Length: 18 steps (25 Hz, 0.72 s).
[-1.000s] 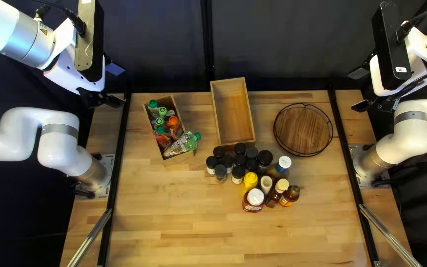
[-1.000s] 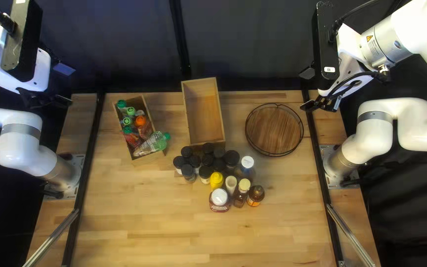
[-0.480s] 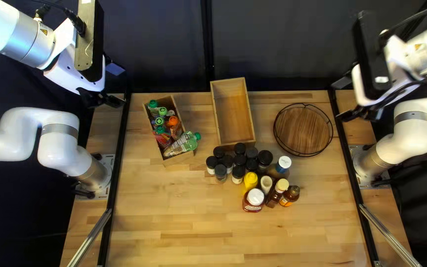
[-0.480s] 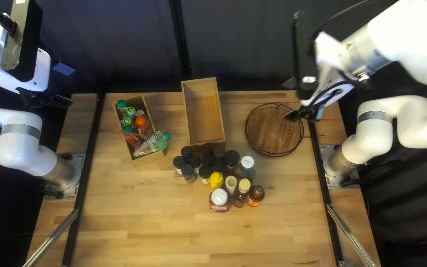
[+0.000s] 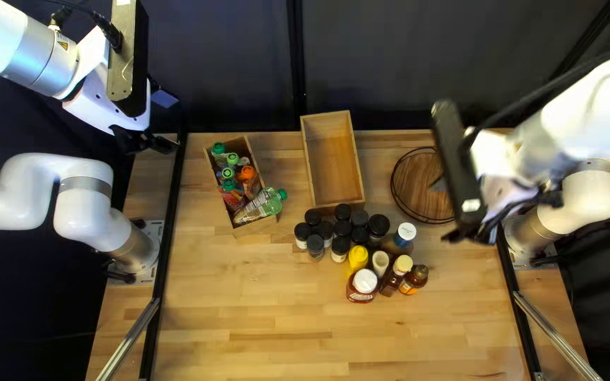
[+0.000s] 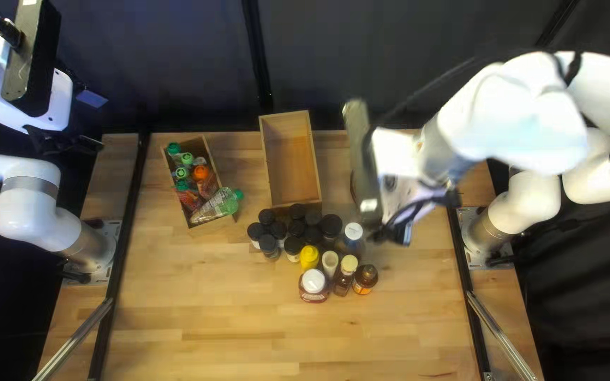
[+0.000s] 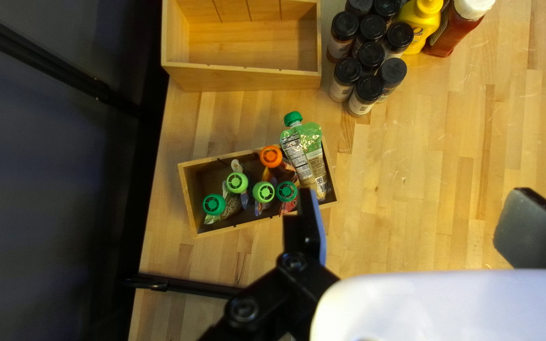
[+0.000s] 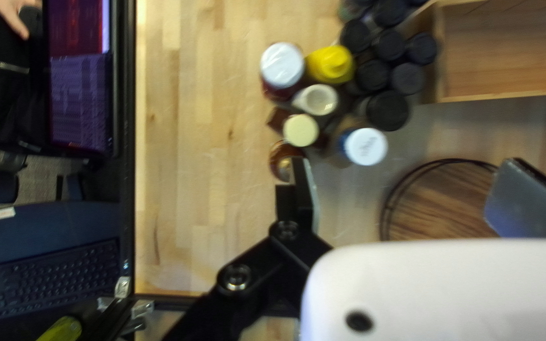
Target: Separate condiments, baby food and spices and place it in 3 different racks/containers
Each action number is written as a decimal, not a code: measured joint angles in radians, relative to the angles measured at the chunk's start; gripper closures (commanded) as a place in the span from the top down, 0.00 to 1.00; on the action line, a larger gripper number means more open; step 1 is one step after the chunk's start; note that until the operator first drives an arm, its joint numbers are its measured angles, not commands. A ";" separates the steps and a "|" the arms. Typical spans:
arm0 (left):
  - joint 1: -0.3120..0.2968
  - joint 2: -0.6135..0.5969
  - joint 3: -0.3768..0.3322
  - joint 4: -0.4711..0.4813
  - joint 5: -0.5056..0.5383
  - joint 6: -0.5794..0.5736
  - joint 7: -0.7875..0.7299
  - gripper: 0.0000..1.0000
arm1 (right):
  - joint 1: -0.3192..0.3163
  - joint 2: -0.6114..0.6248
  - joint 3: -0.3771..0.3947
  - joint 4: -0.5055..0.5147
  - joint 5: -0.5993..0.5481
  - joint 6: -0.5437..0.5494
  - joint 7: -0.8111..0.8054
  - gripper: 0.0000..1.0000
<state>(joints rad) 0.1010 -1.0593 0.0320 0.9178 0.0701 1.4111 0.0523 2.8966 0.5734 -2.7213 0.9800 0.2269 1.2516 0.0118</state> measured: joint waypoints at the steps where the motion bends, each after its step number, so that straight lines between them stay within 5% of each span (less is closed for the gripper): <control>1: 0.000 0.000 0.000 0.000 0.000 0.000 0.000 1.00 | 0.002 -0.001 0.001 -0.010 -0.002 0.003 -0.008 1.00; 18: 0.000 0.000 0.000 0.000 0.000 0.000 0.000 1.00 | 0.020 -0.151 -0.020 -0.136 -0.129 -0.133 -0.365 1.00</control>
<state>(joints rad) 0.1010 -1.0593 0.0320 0.9178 0.0701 1.4111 0.0523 2.9162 0.4221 -2.7408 0.8436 0.0981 1.1184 -0.3529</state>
